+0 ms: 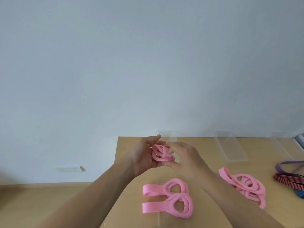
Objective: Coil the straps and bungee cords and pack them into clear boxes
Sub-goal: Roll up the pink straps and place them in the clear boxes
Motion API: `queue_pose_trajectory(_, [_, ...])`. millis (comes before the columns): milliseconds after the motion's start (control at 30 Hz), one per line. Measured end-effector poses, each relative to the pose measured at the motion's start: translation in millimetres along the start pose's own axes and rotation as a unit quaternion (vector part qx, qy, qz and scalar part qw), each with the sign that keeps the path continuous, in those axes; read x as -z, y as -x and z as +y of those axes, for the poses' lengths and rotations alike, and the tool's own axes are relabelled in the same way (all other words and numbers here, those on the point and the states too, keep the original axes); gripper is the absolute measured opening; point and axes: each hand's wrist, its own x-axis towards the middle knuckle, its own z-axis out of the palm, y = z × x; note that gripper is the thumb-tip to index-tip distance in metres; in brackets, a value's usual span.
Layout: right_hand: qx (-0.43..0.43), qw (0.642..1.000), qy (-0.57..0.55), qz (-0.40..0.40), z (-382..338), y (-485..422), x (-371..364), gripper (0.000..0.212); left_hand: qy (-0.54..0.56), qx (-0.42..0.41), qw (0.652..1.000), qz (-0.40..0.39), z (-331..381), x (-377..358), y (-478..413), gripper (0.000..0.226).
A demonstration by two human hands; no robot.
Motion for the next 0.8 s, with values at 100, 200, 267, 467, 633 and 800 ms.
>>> queue_pose_trajectory(100, [0.001, 0.999, -0.034, -0.024, 20.4, -7.3, -3.9, 0.033, -0.056, 0.007, 0.998, 0.026, -3.4, 1.4, -20.8, 0.047])
queue_pose_trajectory(200, [-0.022, 0.995, -0.078, -0.05, 39.2, -14.9, -7.7, 0.034, -0.094, 0.023, 0.995, 0.038, -7.6, 5.6, -44.1, 0.056])
queue_pose_trajectory(267, [-0.045, 0.991, -0.112, -0.057, 51.8, -22.8, -9.4, 0.032, -0.134, 0.036, 0.989, 0.051, -9.8, 8.1, -57.7, 0.054])
queue_pose_trajectory(467, [-0.078, 0.993, -0.076, -0.046, 95.2, -54.6, -26.7, 0.029, -0.288, -0.009, 0.929, 0.231, -17.2, 15.6, -100.6, 0.03])
queue_pose_trajectory(633, [-0.026, 0.997, 0.06, -0.049, 131.0, -86.3, -61.1, 0.029, -0.442, -0.023, 0.846, 0.298, -33.1, 21.1, -128.2, 0.029])
queue_pose_trajectory(800, [0.021, 0.985, 0.151, -0.085, 150.2, -94.2, -86.4, 0.041, -0.509, -0.014, 0.803, 0.31, -38.2, 25.2, -142.8, 0.016])
